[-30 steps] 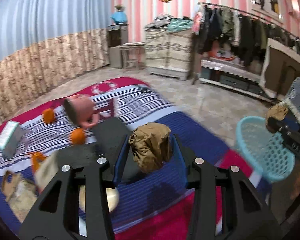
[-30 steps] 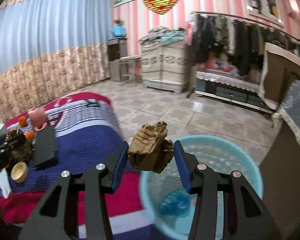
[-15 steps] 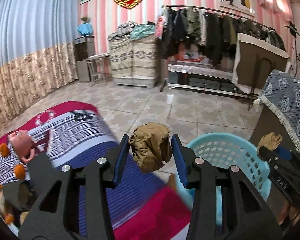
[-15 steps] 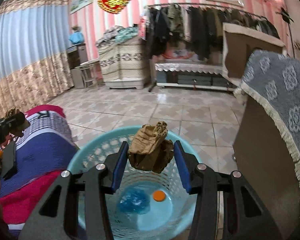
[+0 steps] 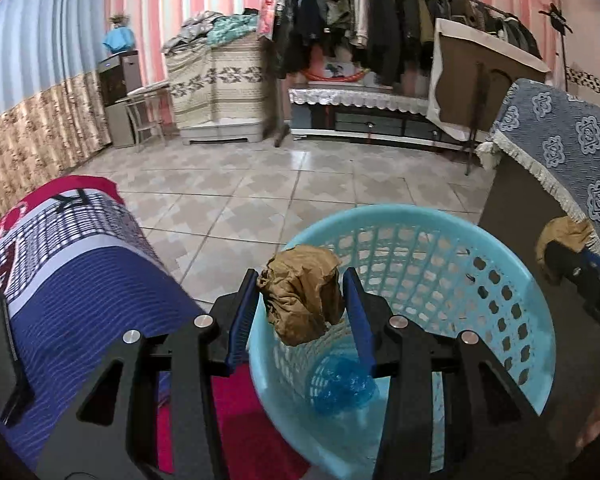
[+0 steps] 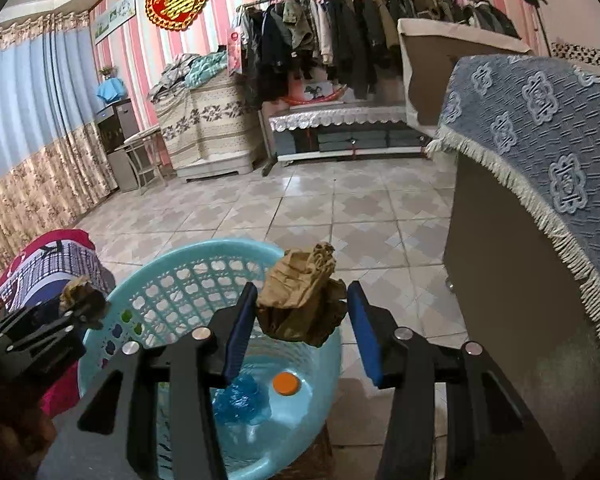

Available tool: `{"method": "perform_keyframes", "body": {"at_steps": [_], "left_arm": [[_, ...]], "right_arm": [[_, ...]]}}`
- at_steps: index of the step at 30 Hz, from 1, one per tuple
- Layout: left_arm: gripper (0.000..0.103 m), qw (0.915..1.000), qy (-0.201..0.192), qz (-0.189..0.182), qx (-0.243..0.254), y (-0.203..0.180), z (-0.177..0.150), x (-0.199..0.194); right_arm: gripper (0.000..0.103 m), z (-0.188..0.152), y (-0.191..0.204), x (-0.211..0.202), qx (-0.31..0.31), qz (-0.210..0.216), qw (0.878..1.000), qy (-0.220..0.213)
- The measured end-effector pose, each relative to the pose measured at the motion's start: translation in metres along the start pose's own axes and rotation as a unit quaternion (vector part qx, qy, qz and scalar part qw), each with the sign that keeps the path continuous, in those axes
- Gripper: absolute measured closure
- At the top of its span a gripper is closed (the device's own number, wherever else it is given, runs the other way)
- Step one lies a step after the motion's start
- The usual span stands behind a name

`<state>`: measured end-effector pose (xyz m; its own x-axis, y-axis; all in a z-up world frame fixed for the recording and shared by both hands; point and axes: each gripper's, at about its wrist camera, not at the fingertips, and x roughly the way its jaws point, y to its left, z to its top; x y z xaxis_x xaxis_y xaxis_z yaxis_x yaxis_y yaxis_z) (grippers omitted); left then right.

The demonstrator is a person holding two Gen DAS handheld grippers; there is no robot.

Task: Collect trash
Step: 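Carry the brown paper bag over the blue basket and open the right tool, then move both tools back over the bed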

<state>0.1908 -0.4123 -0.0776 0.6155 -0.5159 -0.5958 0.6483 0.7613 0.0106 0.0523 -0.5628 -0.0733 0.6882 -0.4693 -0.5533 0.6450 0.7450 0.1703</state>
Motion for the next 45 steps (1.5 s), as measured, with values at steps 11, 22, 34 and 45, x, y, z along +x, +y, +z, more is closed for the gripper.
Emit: {"method": "perform_keyframes", "body": {"at_steps": [11, 22, 34, 45], "left_arm": [[0.033, 0.9997, -0.001, -0.001, -0.023, 0.01, 0.001, -0.001], [0.015, 0.9968, -0.027, 0.067, -0.035, 0.048, 0.005, -0.022], [0.013, 0.9934, -0.025, 0.092, -0.064, 0.082, 0.014, -0.039], [0.008, 0.9876, -0.062, 0.109, -0.095, 0.099, 0.024, -0.093]], "right_arm": [[0.057, -0.008, 0.017, 0.004, -0.02, 0.019, 1.0, 0.014], [0.057, -0.017, 0.046, 0.018, -0.052, 0.038, 0.997, 0.034], [0.03, -0.023, 0.077, 0.006, -0.098, 0.039, 0.994, 0.006], [0.015, -0.019, 0.078, -0.012, -0.086, 0.039, 0.996, -0.002]]}}
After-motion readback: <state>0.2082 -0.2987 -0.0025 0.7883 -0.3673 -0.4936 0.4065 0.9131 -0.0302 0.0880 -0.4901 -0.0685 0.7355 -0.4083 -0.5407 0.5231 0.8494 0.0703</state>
